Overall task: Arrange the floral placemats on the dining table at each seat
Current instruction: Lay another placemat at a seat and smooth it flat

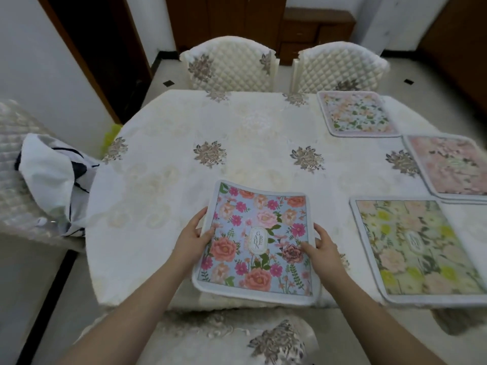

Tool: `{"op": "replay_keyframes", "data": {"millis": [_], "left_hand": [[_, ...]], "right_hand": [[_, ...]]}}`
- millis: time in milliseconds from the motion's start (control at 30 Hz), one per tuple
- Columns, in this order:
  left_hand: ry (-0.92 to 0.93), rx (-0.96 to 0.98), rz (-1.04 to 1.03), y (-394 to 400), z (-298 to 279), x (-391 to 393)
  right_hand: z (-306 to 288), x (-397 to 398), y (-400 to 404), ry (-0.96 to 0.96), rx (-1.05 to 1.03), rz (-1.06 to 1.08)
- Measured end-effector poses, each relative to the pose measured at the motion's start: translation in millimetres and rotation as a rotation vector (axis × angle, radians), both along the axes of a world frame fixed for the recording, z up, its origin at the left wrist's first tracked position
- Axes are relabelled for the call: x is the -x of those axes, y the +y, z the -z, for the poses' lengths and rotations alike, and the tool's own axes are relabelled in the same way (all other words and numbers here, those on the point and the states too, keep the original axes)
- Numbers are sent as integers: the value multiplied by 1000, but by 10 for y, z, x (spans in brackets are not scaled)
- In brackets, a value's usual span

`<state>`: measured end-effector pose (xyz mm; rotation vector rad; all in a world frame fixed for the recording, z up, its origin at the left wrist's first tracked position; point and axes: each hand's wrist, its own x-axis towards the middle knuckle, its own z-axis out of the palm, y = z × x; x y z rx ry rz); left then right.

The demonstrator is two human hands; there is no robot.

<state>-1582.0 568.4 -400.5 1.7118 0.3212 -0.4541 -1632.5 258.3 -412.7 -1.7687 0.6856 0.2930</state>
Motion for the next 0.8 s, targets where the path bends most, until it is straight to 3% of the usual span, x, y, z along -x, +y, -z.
{"op": "replay_keyframes", "data": {"millis": [333,567,800], "left_hand": [[10,-125,-43,348,327,82],[56,-80,-83,403,399,38],[-53,-421,9,491,539,-35]], "right_hand": [[197,-89,353,20,10,2],[226,-194,425,1,185,-95],[355,-129,369,-13,354,-123]]}}
